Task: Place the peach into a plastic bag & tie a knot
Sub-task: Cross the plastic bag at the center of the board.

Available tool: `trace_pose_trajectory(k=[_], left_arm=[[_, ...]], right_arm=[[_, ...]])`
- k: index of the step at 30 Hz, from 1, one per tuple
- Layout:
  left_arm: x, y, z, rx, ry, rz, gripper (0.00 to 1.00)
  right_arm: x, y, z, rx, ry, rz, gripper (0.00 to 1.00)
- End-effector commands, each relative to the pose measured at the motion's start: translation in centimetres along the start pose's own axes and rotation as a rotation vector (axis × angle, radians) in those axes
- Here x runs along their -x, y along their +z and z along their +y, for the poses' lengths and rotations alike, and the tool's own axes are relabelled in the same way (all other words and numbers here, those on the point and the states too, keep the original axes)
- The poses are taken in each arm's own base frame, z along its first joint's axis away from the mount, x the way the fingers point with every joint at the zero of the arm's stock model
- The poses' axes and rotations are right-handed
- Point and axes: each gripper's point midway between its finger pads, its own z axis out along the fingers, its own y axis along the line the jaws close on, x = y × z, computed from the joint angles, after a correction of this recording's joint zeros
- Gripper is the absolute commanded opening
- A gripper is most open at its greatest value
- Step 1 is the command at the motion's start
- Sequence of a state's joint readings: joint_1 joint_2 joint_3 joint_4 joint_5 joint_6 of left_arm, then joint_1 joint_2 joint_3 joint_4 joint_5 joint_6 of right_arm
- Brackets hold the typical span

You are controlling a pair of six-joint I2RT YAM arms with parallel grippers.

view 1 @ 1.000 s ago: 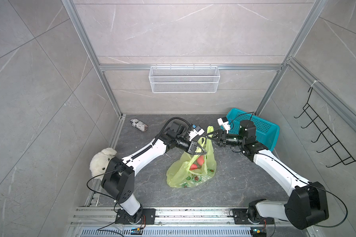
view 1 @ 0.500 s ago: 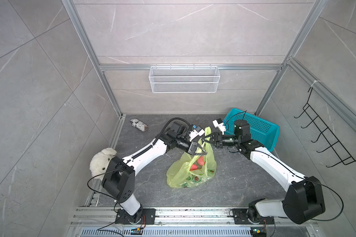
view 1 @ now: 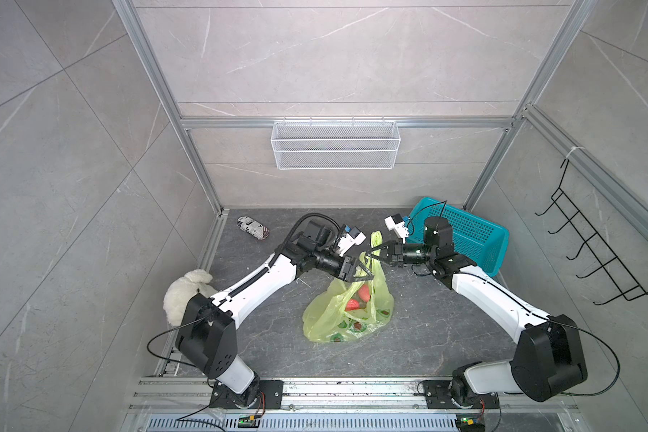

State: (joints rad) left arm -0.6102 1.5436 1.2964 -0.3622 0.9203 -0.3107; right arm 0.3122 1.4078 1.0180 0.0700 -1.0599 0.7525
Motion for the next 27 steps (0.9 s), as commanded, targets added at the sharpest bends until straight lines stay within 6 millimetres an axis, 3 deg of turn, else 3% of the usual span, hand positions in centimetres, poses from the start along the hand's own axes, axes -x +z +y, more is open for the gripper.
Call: trace_pose_trajectory(k=[1, 3, 6, 11, 13, 19, 21, 22, 25, 27], left_arm=[[3.4, -3.6, -1.8, 0.064, 0.02, -0.156, 0.66], [4.4, -4.3, -2.4, 0.086, 0.004, -0.192, 0.75], [5.6, -4.5, -2.7, 0.11, -0.06, -0.184, 0.77], [6.5, -2.0, -2.9, 0.126, -0.148, -0.137, 0.78], [6.8, -1.1, -2.9, 0.161, -0.156, -0.15, 0.78], [7.2, 0.6, -0.3, 0.207, -0.247, -0.167, 0.7], [7.5, 0.9, 0.0, 0.197, -0.258, -0.186, 0.63], [7.6, 1.0, 0.0, 0.19, -0.261, -0.191, 0.56], [7.9, 0.8, 0.1, 0.2, -0.257, -0.214, 0.23], [8.3, 0.2, 0.7, 0.241, -0.254, -0.251, 0.07]], right_arm=[[-0.8, -0.4, 0.9, -0.004, -0.075, 0.014, 0.0], [-0.9, -0.4, 0.9, -0.013, -0.099, 0.014, 0.0], [-1.3, -0.2, 0.9, -0.022, -0.126, 0.021, 0.0], [-1.8, 0.5, 0.8, -0.028, -0.15, 0.037, 0.0], [-2.0, 0.5, 0.7, -0.027, -0.154, 0.04, 0.0], [-2.3, 0.3, 1.5, -0.009, -0.173, 0.043, 0.0], [-2.6, 0.2, 1.5, -0.01, -0.176, 0.049, 0.0], [-2.7, 0.2, 1.5, -0.011, -0.177, 0.051, 0.0], [-3.0, 0.0, 1.3, -0.022, -0.169, 0.052, 0.02], [-3.3, -0.1, 1.5, -0.02, -0.168, 0.05, 0.05]])
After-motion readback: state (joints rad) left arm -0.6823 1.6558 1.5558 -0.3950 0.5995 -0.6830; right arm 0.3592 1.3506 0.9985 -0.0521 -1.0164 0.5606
